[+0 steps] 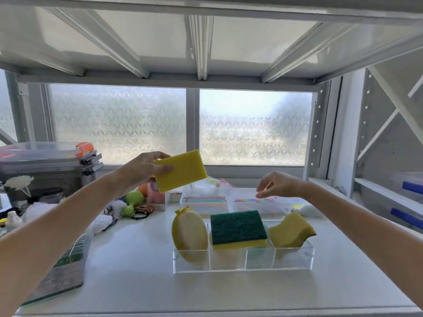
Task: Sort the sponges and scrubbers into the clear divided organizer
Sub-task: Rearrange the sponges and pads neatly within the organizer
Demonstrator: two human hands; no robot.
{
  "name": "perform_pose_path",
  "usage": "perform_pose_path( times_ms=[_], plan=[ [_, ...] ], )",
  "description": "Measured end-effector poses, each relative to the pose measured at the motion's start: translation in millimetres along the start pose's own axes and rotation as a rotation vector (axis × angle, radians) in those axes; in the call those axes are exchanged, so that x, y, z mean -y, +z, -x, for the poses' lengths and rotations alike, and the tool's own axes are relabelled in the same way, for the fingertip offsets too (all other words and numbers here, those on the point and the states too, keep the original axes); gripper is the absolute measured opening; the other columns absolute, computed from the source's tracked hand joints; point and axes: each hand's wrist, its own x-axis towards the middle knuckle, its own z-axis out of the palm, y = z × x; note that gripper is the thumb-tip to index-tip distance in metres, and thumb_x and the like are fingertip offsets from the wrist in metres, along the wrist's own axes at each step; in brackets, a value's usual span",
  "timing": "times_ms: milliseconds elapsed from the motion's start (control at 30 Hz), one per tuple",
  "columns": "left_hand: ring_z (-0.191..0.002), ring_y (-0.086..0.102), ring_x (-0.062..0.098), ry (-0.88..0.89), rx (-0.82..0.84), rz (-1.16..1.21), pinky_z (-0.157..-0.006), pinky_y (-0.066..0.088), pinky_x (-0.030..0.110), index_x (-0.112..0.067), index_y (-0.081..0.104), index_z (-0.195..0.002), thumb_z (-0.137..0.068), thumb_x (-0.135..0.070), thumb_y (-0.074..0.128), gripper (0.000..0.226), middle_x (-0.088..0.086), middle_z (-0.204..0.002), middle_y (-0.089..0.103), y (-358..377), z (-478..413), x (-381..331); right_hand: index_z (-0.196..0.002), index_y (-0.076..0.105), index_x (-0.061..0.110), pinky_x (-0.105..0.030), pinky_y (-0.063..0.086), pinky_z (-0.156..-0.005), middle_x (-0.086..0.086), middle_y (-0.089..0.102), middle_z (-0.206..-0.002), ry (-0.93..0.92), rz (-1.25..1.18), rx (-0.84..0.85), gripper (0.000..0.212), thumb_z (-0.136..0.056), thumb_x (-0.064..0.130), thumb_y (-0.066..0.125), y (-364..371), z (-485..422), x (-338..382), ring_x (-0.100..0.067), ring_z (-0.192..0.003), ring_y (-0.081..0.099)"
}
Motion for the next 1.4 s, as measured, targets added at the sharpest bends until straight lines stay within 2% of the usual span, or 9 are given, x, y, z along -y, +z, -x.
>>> perform_pose_path(
  times_ms=[300,467,567,633,733,867,967,1233,1400],
  plan=[
    [-0.096,0.065,0.021,0.004,-0.009,-0.04,-0.08,0.053,0.029,-0.022,0.06,-0.106,-0.086,-0.024,0.063,0.02,0.006,-0.107,0.064,-6,4,8,-0.118,0.065,0.015,-0.037,0.05,-0.093,-0.006,0.065,-0.12,0.149,0.306,0.328,0.054,-0.072,0.042,0.077,1,-35,1,-0.029,-0.111,0.06],
    [-0.097,0.065,0.023,-0.005,-0.005,-0.04,-0.082,0.054,0.033,-0.021,0.061,-0.105,-0.087,-0.024,0.063,0.019,0.009,-0.109,0.065,-2,3,9,-0.132,0.054,0.008,-0.016,0.043,-0.066,-0.002,0.054,-0.115,0.224,0.376,0.448,0.058,-0.083,0.035,0.069,4,-34,19,-0.012,-0.089,0.051],
    [-0.1,0.065,0.027,-0.013,0.007,-0.048,-0.09,0.054,0.039,-0.019,0.061,-0.11,-0.087,-0.024,0.063,0.024,0.012,-0.111,0.065,1,3,10,-0.127,0.054,-0.003,-0.021,0.037,-0.064,-0.015,0.061,-0.107,0.218,0.385,0.419,0.07,-0.077,0.044,0.071,4,-30,20,-0.012,-0.078,0.042],
    [-0.101,0.066,0.027,-0.015,0.009,-0.045,-0.092,0.053,0.041,-0.019,0.061,-0.111,-0.087,-0.025,0.063,0.025,0.012,-0.113,0.064,2,3,11,-0.123,0.054,-0.006,-0.026,0.031,-0.062,-0.008,0.05,-0.092,0.189,0.389,0.388,0.08,-0.072,0.052,0.072,3,-27,16,-0.015,-0.078,0.037],
    [-0.102,0.065,0.028,-0.015,0.012,-0.035,-0.093,0.052,0.042,-0.02,0.061,-0.109,-0.086,-0.025,0.063,0.023,0.013,-0.115,0.063,2,2,11,-0.119,0.058,-0.004,-0.029,0.037,-0.069,-0.012,0.058,-0.095,0.161,0.365,0.354,0.076,-0.071,0.052,0.073,2,-25,10,-0.016,-0.081,0.039],
    [-0.101,0.065,0.029,-0.014,0.014,-0.036,-0.093,0.052,0.043,-0.02,0.061,-0.109,-0.087,-0.024,0.063,0.022,0.013,-0.113,0.064,3,2,11,-0.116,0.065,0.011,-0.039,0.046,-0.097,-0.009,0.064,-0.122,0.165,0.386,0.346,0.058,-0.073,0.05,0.072,1,-22,13,-0.018,-0.095,0.055],
    [-0.102,0.065,0.03,-0.013,0.008,-0.043,-0.094,0.052,0.044,-0.018,0.06,-0.111,-0.087,-0.024,0.062,0.024,0.013,-0.113,0.063,2,3,11,-0.116,0.065,0.016,-0.037,0.047,-0.098,-0.002,0.065,-0.119,0.169,0.4,0.351,0.056,-0.072,0.05,0.074,0,-21,16,-0.022,-0.11,0.059],
    [-0.099,0.065,0.023,-0.012,0.027,-0.032,-0.082,0.052,0.032,-0.02,0.06,-0.11,-0.086,-0.025,0.064,0.025,0.011,-0.113,0.064,-3,6,12,-0.13,0.056,0.011,-0.032,0.044,-0.103,-0.004,0.057,-0.13,0.232,0.322,0.438,0.059,-0.08,0.039,0.071,0,-25,18,-0.019,-0.114,0.053],
    [-0.103,0.063,0.024,-0.013,0.012,-0.041,-0.091,0.052,0.039,-0.019,0.059,-0.113,-0.085,-0.027,0.064,0.029,0.008,-0.114,0.062,-5,7,13,-0.129,0.053,0.001,-0.018,0.038,-0.067,0.006,0.051,-0.093,0.238,0.318,0.424,0.065,-0.08,0.039,0.071,3,-26,21,-0.007,-0.075,0.044]
  ],
)
